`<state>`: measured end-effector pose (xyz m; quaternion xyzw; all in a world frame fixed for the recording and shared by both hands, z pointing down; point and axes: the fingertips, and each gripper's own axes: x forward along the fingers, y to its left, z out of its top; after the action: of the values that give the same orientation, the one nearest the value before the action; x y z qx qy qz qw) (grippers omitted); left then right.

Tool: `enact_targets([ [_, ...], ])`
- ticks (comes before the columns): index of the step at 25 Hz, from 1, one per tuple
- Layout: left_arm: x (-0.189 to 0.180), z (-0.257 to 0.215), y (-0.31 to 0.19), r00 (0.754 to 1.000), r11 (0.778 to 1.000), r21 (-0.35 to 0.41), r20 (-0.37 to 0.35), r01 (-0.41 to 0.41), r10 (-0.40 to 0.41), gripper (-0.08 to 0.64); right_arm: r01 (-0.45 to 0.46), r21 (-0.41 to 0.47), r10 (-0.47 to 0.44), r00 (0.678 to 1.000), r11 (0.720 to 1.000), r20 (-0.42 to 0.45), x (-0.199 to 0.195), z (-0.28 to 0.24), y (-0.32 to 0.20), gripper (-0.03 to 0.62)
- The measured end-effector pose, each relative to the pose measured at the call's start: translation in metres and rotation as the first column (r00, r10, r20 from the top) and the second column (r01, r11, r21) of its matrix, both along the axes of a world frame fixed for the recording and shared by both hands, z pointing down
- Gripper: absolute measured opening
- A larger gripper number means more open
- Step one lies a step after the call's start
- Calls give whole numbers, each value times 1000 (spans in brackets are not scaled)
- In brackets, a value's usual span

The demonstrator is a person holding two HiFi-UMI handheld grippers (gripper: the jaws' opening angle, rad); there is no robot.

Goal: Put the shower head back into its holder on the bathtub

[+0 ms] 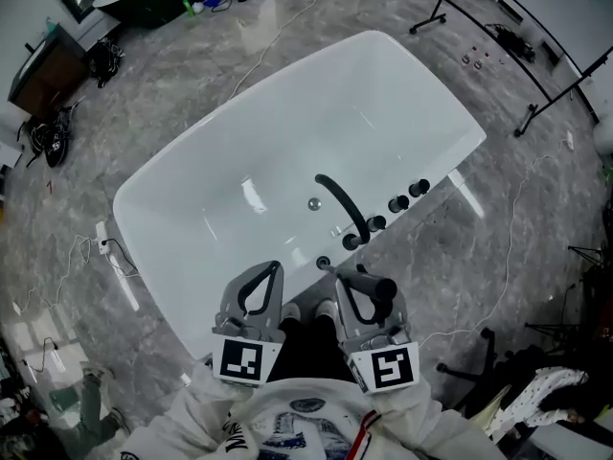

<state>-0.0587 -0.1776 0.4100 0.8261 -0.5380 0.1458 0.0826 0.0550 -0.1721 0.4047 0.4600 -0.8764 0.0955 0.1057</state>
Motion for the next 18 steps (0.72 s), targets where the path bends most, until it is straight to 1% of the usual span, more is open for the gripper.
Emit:
enact_targets([
  [6,1,24,-12,1000,1000,4,-7,-29,29,-8,-16,-63,16,1000,998,-4,-11,41,-5,138],
  [10,0,39,-13,999,999,-2,-20,-40,40,-8,-28,-74,26,999,997,-28,-12,64,-6,138],
  [16,-2,67,-14,998,998,-38,-27,-51,50,-8,-44,-92,39,997,995,-62,-16,94,-7,138],
  [18,-1,75,-17,998,997,-39,-27,-61,60,-8,-51,-92,44,997,994,-69,-17,106,-10,138],
])
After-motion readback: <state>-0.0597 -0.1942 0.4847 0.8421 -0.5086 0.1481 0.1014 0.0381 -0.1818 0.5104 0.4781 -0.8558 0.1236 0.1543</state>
